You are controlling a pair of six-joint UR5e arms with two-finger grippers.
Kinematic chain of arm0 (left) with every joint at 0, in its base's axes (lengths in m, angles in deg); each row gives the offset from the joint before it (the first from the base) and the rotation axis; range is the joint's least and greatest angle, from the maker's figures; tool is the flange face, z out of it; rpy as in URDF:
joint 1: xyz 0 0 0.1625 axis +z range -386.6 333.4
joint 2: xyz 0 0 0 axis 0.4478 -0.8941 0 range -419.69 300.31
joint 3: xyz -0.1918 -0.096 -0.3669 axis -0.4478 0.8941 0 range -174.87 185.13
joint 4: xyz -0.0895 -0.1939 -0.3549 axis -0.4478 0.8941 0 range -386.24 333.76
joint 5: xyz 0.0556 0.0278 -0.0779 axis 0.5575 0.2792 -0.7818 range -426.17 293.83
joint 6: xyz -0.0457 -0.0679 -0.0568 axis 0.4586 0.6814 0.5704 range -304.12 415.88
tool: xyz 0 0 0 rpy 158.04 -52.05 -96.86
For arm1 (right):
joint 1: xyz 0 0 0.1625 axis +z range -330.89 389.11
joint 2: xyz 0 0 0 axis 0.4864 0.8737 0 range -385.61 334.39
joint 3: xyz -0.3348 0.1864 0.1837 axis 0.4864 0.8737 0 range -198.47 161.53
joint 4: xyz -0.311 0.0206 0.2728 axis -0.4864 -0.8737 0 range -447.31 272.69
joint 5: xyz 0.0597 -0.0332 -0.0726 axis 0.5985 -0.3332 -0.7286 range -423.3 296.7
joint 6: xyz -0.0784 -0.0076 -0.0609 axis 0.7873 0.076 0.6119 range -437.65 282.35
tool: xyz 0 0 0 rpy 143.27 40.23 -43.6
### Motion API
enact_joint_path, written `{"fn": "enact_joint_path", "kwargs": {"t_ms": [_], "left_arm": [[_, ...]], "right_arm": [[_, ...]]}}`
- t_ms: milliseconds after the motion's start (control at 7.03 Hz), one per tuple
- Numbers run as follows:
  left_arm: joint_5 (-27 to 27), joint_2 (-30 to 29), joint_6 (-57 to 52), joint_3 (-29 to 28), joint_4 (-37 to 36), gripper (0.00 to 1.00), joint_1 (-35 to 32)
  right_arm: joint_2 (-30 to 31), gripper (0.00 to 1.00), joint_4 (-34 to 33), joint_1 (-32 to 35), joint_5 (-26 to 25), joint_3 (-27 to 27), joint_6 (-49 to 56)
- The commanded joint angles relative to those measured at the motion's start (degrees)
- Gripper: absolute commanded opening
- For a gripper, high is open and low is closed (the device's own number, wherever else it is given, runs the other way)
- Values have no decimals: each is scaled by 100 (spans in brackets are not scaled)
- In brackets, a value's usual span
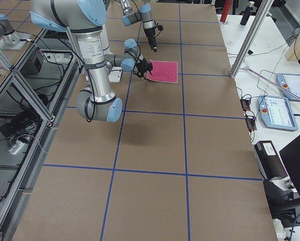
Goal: Fold towel twice with both arms
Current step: 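Lower both grippers and pinch the near towel corners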
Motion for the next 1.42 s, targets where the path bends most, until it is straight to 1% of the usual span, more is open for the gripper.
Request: {"fn": "enact_joint_path", "kwargs": {"t_ms": [0, 142, 284, 427, 711, 853, 995, 1280], "left_arm": [[0, 8, 7, -1, 0, 100, 6], [0, 8, 7, -1, 0, 100, 6], [0, 8, 7, -1, 0, 100, 6], [0, 17, 7, 8, -9, 100, 6], [9, 43, 7, 8, -9, 100, 6], [9, 43, -2, 8, -9, 100, 6], [9, 52, -11, -1, -18, 100, 15], [9, 17, -20, -80, -18, 99, 33]], "right_arm": [[7, 58, -60, -107, -31, 22, 41], [-10, 46, -130, -108, -75, 23, 41], [-2, 37, -131, -108, -128, 57, 32], [-19, 34, -131, -108, -215, 119, 41], [-28, 33, -131, -99, -225, 119, 41], [-28, 24, -122, -73, -234, 119, 41], [-37, 0, -113, -64, -260, 111, 23], [-46, 0, -105, -55, -374, 76, -38]]}}
